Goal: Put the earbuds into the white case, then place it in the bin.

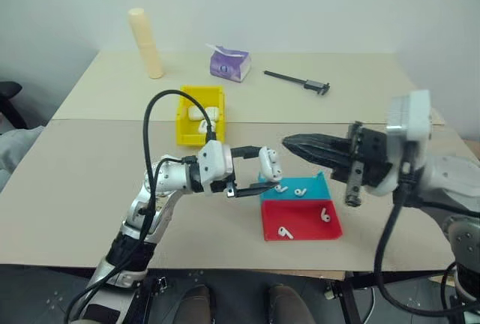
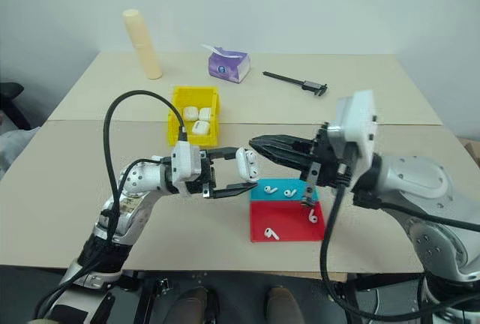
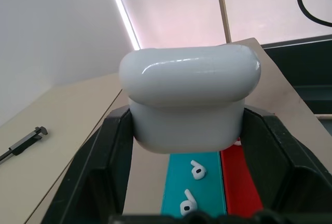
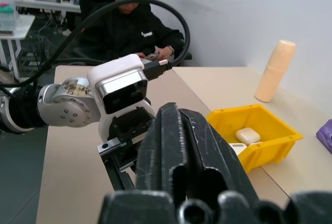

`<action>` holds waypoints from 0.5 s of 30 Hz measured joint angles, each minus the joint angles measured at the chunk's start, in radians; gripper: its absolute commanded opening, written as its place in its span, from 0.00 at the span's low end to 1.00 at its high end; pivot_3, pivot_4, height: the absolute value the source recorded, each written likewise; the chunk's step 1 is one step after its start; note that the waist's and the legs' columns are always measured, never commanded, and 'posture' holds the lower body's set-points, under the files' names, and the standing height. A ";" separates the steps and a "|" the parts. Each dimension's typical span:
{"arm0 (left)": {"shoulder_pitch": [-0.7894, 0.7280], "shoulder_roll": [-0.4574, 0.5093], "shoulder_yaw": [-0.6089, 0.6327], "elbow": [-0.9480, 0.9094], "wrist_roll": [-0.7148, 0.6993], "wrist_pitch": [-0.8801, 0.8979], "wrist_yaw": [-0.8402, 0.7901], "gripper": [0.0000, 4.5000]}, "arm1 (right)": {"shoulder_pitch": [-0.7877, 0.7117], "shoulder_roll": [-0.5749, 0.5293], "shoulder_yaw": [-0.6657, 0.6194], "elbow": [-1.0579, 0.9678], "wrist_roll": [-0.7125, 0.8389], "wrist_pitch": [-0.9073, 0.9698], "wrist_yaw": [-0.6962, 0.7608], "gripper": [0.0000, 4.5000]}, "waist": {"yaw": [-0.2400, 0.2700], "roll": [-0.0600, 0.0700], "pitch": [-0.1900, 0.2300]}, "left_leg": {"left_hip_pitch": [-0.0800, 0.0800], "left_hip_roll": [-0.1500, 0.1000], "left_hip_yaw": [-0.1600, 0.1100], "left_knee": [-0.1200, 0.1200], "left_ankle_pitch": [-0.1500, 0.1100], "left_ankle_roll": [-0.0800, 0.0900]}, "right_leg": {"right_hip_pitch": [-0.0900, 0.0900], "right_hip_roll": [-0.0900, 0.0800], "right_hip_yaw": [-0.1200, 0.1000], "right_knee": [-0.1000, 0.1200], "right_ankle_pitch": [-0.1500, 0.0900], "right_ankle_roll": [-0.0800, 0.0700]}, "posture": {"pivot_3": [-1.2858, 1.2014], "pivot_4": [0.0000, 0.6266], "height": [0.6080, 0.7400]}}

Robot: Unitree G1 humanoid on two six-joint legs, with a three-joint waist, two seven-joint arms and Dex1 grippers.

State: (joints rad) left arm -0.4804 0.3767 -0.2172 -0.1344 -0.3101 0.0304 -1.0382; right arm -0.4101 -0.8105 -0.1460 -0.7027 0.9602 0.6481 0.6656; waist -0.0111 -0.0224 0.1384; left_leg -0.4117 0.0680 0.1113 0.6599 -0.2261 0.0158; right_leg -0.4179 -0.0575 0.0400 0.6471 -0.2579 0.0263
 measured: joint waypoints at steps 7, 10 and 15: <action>-0.030 -0.011 -0.023 0.002 0.034 0.029 0.018 0.62 | -0.015 -0.009 0.117 -0.037 -0.101 0.016 0.001 0.01 | 0.000 0.000 0.000 | -0.003 0.000 0.000 0.001 0.000 0.000 | -0.002 0.000 0.000 0.001 0.000 0.000 | 0.52 0.24 1.00; -0.036 -0.012 -0.030 0.002 0.041 0.037 0.022 0.62 | -0.015 -0.003 0.153 -0.037 -0.156 0.015 -0.004 0.01 | 0.000 0.000 0.000 | -0.002 0.000 0.000 0.001 0.000 0.000 | -0.002 0.000 0.000 0.001 0.000 0.000 | 0.52 0.24 1.00; -0.052 -0.004 -0.044 0.000 0.054 0.043 0.017 0.62 | -0.016 0.005 0.189 -0.039 -0.243 0.009 -0.006 0.01 | 0.000 0.000 0.000 | -0.003 0.000 0.000 0.001 0.000 0.000 | -0.003 0.000 0.000 0.001 0.000 0.000 | 0.52 0.24 1.00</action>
State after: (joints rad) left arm -0.5323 0.3724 -0.2616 -0.1348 -0.2563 0.0732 -1.0207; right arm -0.4261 -0.8052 0.0433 -0.7414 0.7173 0.6572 0.6597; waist -0.0114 -0.0224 0.1384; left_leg -0.4145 0.0679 0.1112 0.6608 -0.2260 0.0160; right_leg -0.4205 -0.0575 0.0398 0.6477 -0.2578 0.0265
